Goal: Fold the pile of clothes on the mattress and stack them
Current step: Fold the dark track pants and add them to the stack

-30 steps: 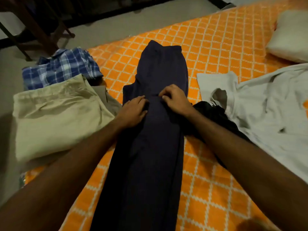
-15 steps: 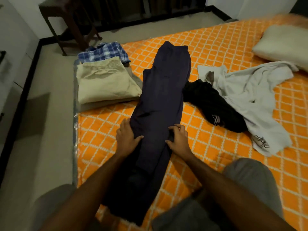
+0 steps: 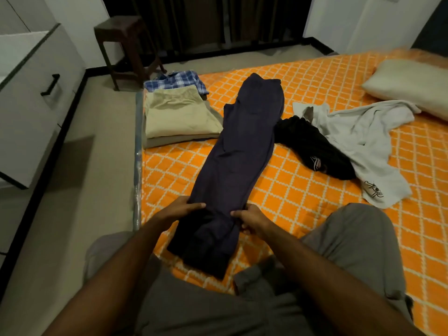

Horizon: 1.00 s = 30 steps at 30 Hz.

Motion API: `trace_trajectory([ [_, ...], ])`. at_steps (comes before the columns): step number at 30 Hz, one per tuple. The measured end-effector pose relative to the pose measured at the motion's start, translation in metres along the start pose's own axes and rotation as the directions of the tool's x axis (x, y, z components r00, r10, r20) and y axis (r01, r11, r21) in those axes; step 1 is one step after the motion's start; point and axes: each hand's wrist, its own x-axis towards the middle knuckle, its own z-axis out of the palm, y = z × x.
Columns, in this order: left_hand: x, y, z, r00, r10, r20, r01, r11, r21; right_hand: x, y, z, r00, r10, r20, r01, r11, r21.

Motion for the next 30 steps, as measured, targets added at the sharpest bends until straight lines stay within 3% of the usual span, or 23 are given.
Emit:
trace_trajectory([
  [2,-0.008,0.001,-0.001,0.999,0.028,0.041,-0.026,0.998,-0.056,-0.003,0.011,0.0,0.941,-0.266,-0.207,0.212,0.945,-0.249],
  [4,-0.013,-0.001,-0.001,0.998,0.043,0.048,-0.039,0.996,-0.074,-0.007,0.022,0.0,0.801,-0.544,-0.25,0.348,0.763,-0.544],
  [6,-0.015,-0.004,-0.001,0.999,0.018,0.031,-0.017,0.999,-0.049,-0.016,0.024,0.002,0.733,-0.663,-0.153,0.314,0.53,-0.788],
  [8,-0.015,-0.009,-0.002,0.999,-0.042,0.034,0.041,0.999,0.021,-0.021,0.023,0.005,0.766,-0.643,0.024,0.321,0.349,-0.88],
  [10,-0.017,-0.013,-0.002,0.995,-0.079,0.056,0.072,0.992,0.105,-0.021,0.024,0.007,0.78,-0.578,0.239,0.421,0.203,-0.884],
  [12,-0.018,-0.017,-0.002,0.995,-0.081,0.066,0.071,0.989,0.131,-0.019,0.029,0.008,0.736,-0.576,0.356,0.503,0.114,-0.857],
  [17,-0.031,-0.016,0.003,0.988,-0.067,0.142,0.087,0.986,-0.14,-0.02,0.02,0.001,0.558,-0.704,0.439,0.659,0.055,-0.751],
  [19,-0.032,-0.022,0.004,0.987,-0.067,0.147,0.087,0.987,-0.133,-0.024,0.009,-0.011,0.536,-0.683,0.495,0.693,0.021,-0.721],
  [23,-0.028,-0.037,0.007,0.997,-0.063,0.051,0.051,0.979,0.198,-0.027,0.009,-0.032,0.518,-0.557,0.649,0.697,-0.165,-0.698],
  [26,-0.024,-0.039,0.008,0.999,0.022,0.035,-0.031,0.963,0.269,-0.031,0.021,-0.03,0.519,-0.527,0.673,0.692,-0.204,-0.693],
  [28,-0.02,-0.044,0.006,0.996,0.074,0.041,-0.084,0.902,0.424,-0.034,0.029,-0.017,0.488,-0.529,0.694,0.692,-0.25,-0.677],
  [30,-0.018,-0.051,0.005,0.99,0.144,0.007,-0.117,0.772,0.625,-0.037,0.038,-0.001,0.442,-0.516,0.733,0.696,-0.318,-0.644],
])
